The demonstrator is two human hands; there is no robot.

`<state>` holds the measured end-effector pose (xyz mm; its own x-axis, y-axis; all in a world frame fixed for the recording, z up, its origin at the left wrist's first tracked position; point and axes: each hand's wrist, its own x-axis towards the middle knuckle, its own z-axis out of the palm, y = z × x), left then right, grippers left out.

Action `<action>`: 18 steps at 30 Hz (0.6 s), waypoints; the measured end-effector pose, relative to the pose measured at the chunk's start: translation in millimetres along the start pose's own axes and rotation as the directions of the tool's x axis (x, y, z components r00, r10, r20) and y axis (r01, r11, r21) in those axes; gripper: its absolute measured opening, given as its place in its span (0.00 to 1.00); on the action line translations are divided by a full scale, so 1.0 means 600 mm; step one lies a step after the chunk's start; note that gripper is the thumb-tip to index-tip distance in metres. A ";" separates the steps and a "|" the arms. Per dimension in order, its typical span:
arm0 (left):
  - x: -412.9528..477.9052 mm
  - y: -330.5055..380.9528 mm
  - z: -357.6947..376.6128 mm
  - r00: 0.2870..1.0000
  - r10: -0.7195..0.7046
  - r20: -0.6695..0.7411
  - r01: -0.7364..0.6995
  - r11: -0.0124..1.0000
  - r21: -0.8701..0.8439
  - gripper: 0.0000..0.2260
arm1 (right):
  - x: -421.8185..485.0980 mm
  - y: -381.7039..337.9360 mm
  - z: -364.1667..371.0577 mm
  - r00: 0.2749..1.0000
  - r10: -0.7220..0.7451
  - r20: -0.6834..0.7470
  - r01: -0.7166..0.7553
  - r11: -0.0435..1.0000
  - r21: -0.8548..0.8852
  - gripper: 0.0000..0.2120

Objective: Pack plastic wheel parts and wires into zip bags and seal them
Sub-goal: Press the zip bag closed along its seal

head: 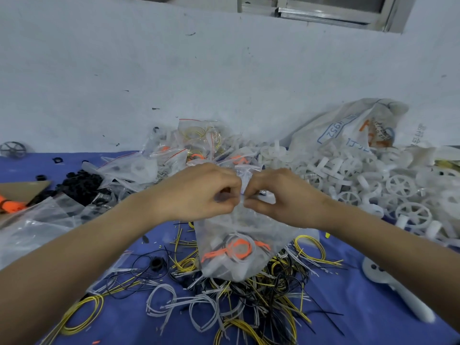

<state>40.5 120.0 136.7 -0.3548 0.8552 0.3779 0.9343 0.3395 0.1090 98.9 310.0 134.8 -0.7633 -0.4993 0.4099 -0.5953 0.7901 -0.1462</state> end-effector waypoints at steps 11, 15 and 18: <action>0.017 0.015 -0.002 0.996 0.004 0.085 -0.005 1.000 0.003 0.09 | -0.023 0.012 -0.005 1.000 0.027 -0.009 -0.027 1.000 -0.004 0.05; 0.020 0.017 -0.001 0.995 0.003 0.104 -0.007 0.999 0.044 0.08 | -0.031 0.012 -0.004 1.000 -0.015 -0.012 0.015 1.000 -0.019 0.05; 0.020 0.015 -0.004 0.994 0.017 0.106 -0.017 1.000 -0.003 0.10 | -0.038 0.022 -0.007 1.000 0.019 -0.025 -0.018 1.000 0.015 0.04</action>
<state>44.8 132.8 144.4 -0.3403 0.8976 0.2803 0.9403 0.3237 0.1050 109.5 333.0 127.6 -0.7678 -0.4752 0.4298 -0.5849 0.7936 -0.1675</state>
